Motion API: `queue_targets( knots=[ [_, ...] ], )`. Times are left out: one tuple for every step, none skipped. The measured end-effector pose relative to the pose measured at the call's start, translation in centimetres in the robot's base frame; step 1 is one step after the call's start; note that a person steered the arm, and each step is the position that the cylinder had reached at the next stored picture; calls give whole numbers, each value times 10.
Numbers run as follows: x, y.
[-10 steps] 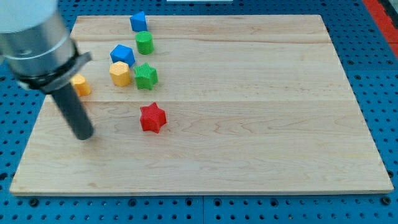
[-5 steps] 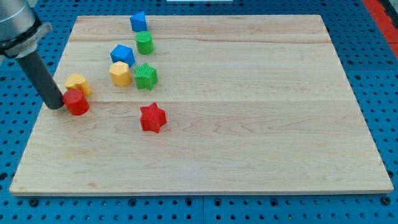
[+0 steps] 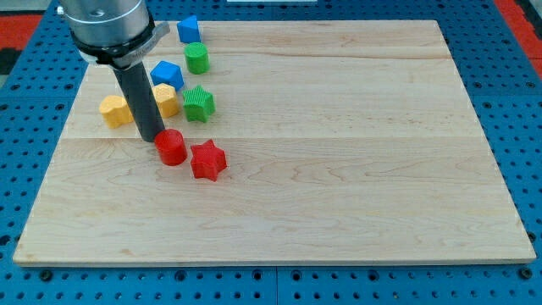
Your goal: Push the red circle closer to the red star
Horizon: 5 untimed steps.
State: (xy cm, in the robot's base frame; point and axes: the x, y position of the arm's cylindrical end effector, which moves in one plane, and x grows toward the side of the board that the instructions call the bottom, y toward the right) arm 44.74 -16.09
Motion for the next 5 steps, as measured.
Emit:
queue_targets(
  knots=[
    [26, 5],
    [48, 5],
    [25, -4],
    [6, 24],
    [14, 77]
  ],
)
